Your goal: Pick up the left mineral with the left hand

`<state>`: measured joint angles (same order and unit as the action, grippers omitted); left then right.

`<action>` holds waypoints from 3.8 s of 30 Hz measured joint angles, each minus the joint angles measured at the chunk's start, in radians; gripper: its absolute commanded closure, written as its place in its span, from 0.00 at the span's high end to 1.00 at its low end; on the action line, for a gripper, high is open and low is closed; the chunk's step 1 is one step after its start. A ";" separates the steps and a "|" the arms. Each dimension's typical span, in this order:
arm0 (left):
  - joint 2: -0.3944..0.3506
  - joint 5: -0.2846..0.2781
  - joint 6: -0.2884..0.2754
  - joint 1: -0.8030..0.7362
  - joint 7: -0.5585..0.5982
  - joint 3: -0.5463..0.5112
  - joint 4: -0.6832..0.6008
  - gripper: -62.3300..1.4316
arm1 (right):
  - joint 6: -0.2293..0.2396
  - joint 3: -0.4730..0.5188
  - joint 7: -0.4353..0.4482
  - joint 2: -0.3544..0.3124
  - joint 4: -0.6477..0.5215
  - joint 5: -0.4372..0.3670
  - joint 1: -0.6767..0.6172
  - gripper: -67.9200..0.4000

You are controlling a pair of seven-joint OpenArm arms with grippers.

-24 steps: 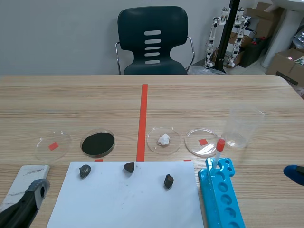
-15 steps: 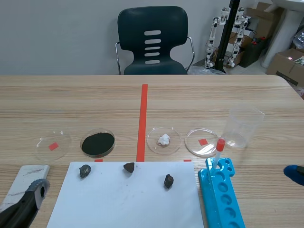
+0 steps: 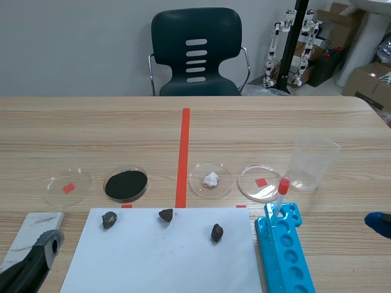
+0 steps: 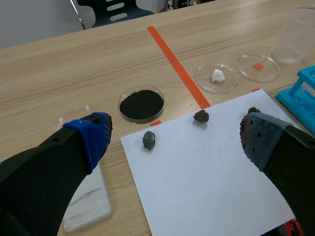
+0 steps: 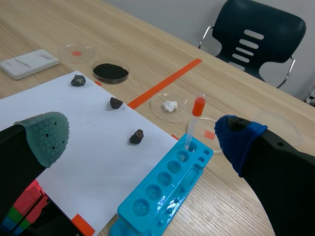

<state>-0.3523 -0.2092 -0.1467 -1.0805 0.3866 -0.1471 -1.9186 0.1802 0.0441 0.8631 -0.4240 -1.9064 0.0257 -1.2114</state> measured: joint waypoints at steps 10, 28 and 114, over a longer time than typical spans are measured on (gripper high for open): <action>0.000 0.000 0.000 0.000 0.000 0.000 0.000 0.88 | 0.000 0.000 0.000 0.000 0.000 0.000 0.000 0.92; 0.000 0.000 0.000 0.053 -0.217 0.000 0.000 0.88 | 0.000 0.000 0.000 0.000 0.000 0.000 0.000 0.92; 0.167 -0.113 0.607 1.324 -1.564 0.539 0.795 0.25 | 0.000 0.000 0.000 0.000 0.000 0.000 0.000 0.92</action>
<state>-0.1852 -0.3225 0.4606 0.2440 -1.1778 0.3916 -1.1233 0.1802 0.0441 0.8631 -0.4240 -1.9064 0.0257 -1.2114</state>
